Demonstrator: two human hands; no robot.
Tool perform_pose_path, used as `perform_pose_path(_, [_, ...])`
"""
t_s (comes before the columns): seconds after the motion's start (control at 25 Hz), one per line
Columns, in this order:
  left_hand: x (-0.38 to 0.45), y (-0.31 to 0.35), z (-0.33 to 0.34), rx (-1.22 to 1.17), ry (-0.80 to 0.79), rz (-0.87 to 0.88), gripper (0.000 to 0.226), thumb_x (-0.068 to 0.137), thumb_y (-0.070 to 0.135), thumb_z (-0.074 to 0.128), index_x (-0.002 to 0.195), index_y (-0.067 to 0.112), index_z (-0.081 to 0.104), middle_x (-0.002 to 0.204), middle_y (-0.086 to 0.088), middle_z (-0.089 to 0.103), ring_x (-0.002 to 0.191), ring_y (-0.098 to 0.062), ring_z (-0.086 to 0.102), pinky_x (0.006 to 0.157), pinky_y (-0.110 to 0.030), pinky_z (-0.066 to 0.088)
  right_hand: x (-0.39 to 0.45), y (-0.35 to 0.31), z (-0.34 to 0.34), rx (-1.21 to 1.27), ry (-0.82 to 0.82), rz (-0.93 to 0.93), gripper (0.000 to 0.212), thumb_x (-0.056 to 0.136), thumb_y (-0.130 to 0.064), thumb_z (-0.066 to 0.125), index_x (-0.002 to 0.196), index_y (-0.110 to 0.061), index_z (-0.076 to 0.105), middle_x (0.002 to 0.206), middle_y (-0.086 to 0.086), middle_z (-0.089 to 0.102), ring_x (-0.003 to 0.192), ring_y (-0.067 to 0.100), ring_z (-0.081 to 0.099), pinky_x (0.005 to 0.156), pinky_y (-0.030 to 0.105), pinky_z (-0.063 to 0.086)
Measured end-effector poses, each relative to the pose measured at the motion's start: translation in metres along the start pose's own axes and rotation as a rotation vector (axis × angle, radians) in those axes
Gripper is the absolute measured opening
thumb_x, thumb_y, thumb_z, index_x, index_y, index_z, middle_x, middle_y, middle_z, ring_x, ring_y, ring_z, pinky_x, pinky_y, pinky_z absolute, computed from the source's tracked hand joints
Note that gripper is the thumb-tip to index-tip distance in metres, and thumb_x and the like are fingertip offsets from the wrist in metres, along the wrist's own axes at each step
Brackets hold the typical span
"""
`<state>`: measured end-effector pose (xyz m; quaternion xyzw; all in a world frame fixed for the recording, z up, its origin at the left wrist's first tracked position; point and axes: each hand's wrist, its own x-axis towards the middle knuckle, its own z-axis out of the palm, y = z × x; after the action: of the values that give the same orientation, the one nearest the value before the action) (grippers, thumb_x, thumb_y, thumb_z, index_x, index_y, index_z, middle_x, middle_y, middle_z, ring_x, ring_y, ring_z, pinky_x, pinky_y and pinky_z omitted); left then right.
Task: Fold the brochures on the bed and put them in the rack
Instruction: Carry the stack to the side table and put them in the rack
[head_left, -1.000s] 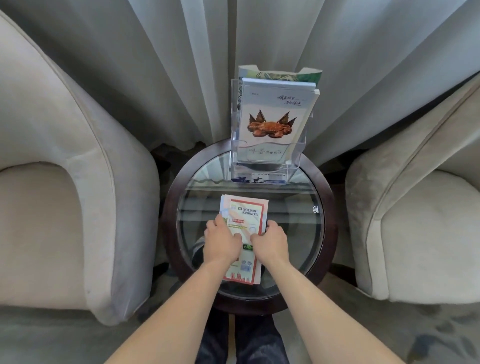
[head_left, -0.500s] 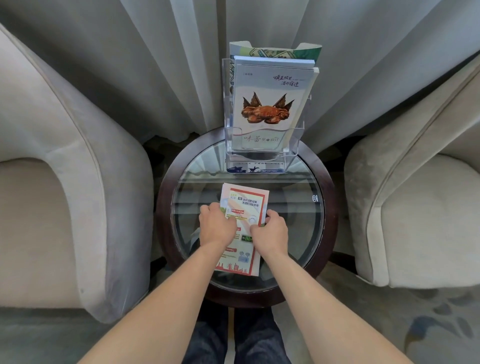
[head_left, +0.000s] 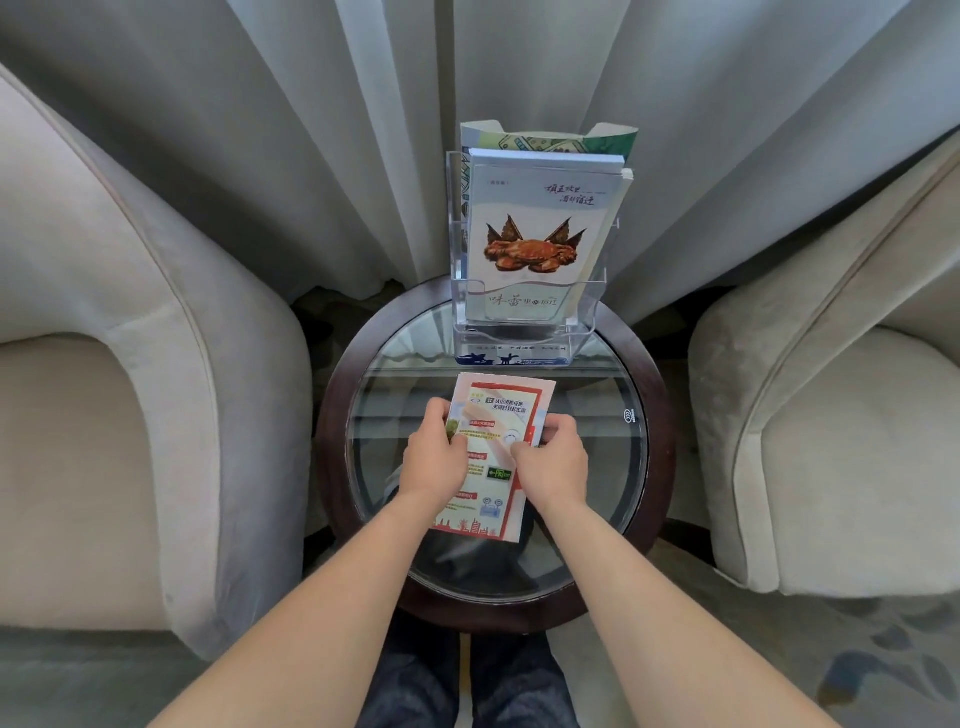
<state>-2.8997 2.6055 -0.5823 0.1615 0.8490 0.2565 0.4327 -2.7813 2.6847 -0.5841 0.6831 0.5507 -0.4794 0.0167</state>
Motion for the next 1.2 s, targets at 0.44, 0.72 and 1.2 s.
perform_pose_path(0.44, [0.001, 0.090, -0.045, 0.129, 0.316, 0.428, 0.022, 0.093, 0.020, 0.062, 0.107, 0.030, 0.050, 0.105, 0.009, 0.060, 0.095, -0.010, 0.059, 0.074, -0.024, 0.050, -0.017, -0.090, -0.050, -0.043, 0.241, -0.240, 0.034, 0.089, -0.025, 0.072, 0.104, -0.035, 0.044, 0.111, -0.003, 0.069, 0.103, 0.021, 0.067, 0.083, 0.044, 0.060])
perform_pose_path(0.72, [0.007, 0.149, -0.066, 0.017, 0.370, 0.455, 0.019, 0.091, 0.018, 0.059, 0.104, 0.029, 0.049, 0.104, 0.008, 0.061, 0.094, -0.017, 0.061, 0.073, -0.038, 0.055, -0.012, -0.152, -0.096, -0.095, 0.317, -0.423, 0.027, 0.089, -0.025, 0.069, 0.104, -0.032, 0.047, 0.110, -0.006, 0.068, 0.100, 0.020, 0.066, 0.081, 0.040, 0.058])
perform_pose_path(1.2, [0.026, 0.183, -0.070, -0.023, 0.390, 0.428, 0.024, 0.092, 0.017, 0.060, 0.109, 0.029, 0.049, 0.110, 0.007, 0.063, 0.100, -0.020, 0.062, 0.080, -0.041, 0.057, 0.012, -0.185, -0.115, -0.160, 0.315, -0.494, 0.026, 0.089, -0.026, 0.065, 0.107, -0.032, 0.047, 0.110, -0.006, 0.070, 0.099, 0.024, 0.067, 0.085, 0.047, 0.058])
